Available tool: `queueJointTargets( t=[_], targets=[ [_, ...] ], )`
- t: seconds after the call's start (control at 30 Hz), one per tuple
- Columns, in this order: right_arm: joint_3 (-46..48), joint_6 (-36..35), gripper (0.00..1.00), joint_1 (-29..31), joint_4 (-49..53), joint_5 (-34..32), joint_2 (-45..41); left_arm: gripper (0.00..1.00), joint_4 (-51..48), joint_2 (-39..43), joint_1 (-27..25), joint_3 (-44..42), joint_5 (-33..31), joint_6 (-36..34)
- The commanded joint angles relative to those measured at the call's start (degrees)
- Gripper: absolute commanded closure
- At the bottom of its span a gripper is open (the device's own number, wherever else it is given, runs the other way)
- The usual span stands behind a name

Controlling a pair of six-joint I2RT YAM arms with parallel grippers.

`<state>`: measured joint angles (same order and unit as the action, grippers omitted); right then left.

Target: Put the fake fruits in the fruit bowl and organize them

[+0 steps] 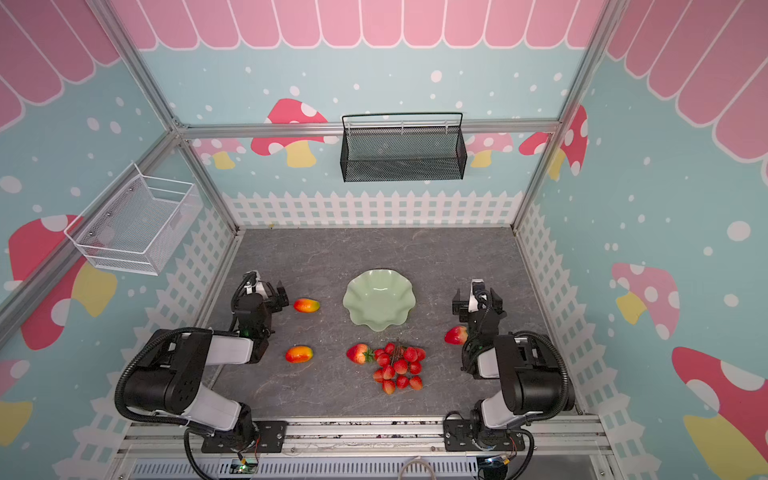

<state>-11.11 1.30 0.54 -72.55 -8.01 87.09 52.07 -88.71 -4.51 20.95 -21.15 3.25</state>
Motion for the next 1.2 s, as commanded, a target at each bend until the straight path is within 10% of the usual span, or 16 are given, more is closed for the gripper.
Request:
queueJointTargets(
  t=[0.0,0.77,0.93,1.03,1.17],
  targets=[
    [-0.48,-0.96,0.02,0.26,-2.15,-0.43,-0.02,0.0,0.23,0.38,0.48,0.98,0.67,0.4],
    [4.6,0.49,0.01,1.15,-3.81,-7.07,-9.23,0.01,-0.41,5.1,-0.58,-0.81,-3.53,0.66],
    [-0.5,8.68,0.03,2.63,40.53,-4.96,-36.07,0.03,-26.52,23.39,-12.44,2.95,-13.82,-0.13],
    [-3.93,17.52,0.03,4.04,59.44,1.96,-47.92,0.09,-51.48,32.79,-20.55,11.07,-7.04,9.53],
    [-4.38,26.3,0.03,5.5,70.8,16.0,-55.67,0.16,-56.91,38.03,-32.24,12.26,7.03,14.47]
  ],
)
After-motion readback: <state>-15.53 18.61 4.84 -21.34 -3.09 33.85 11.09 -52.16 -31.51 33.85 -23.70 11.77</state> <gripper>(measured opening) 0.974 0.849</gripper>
